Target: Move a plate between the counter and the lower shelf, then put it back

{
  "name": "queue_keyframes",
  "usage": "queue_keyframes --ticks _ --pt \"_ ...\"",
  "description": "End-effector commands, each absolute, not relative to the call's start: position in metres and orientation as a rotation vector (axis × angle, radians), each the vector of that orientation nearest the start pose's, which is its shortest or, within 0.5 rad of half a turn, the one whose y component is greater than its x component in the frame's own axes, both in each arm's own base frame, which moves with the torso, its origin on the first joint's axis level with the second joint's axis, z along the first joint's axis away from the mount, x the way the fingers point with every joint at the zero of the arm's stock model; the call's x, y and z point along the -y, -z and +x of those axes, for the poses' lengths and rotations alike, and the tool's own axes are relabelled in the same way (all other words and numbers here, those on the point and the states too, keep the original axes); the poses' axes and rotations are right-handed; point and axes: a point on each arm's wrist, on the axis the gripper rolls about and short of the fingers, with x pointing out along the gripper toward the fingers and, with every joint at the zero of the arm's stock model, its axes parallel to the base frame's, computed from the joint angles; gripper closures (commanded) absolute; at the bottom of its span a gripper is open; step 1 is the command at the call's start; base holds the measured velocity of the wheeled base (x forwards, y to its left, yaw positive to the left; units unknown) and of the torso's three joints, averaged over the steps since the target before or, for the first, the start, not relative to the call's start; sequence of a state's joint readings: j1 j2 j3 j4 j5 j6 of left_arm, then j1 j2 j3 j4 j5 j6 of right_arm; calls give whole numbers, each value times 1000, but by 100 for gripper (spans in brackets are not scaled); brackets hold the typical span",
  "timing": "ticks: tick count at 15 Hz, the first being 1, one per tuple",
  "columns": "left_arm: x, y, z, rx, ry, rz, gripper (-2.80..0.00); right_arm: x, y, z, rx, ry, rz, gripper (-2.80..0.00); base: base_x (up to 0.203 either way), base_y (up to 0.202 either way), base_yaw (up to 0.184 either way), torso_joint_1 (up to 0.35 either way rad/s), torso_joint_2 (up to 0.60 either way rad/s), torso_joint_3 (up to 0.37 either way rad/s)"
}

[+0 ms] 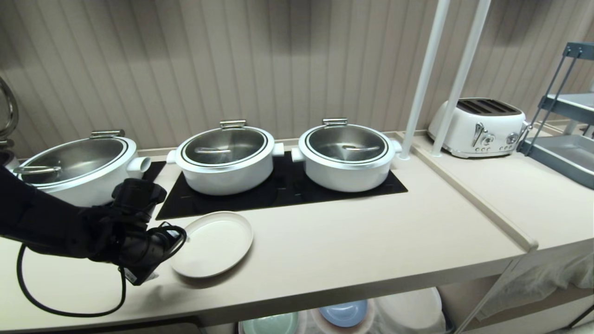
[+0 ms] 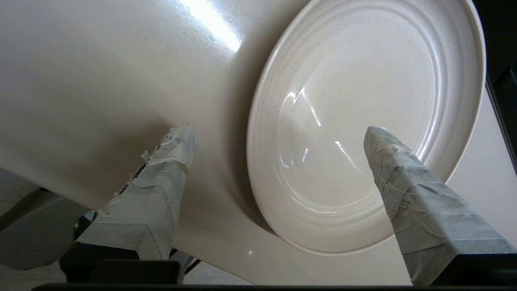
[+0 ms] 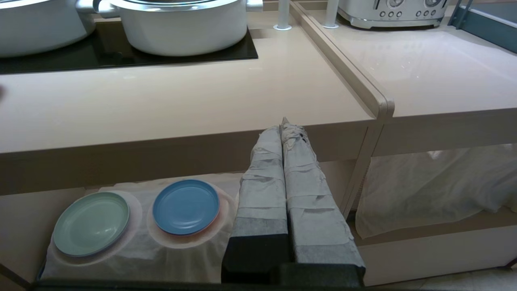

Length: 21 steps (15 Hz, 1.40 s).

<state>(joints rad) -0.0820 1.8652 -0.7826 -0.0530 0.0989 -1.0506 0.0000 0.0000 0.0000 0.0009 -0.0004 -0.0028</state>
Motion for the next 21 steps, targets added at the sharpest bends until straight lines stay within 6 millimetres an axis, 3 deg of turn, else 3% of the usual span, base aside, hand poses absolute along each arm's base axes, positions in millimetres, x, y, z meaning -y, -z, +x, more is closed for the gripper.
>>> queue_keyframes --ticks 1,5,13,14,21 --pt "17 -91 284 -874 -543 -883 -280 0 -75 -23 0 0 -3 0 0 0 0 0 0 0" --pt "12 -103 274 -839 -541 -900 -280 0 -75 -23 -1 0 -3 0 0 0 0 0 0 0" --pt "11 -110 243 -834 -517 -867 -280 0 -75 -23 -1 0 -3 0 0 0 0 0 0 0" --pt "10 -111 239 -831 -516 -868 0 0 -75 -23 0 0 -5 0 0 0 0 0 0 0" --pt "8 -120 215 -796 -505 -864 0 0 -75 -23 0 0 -3 0 0 0 0 0 0 0"
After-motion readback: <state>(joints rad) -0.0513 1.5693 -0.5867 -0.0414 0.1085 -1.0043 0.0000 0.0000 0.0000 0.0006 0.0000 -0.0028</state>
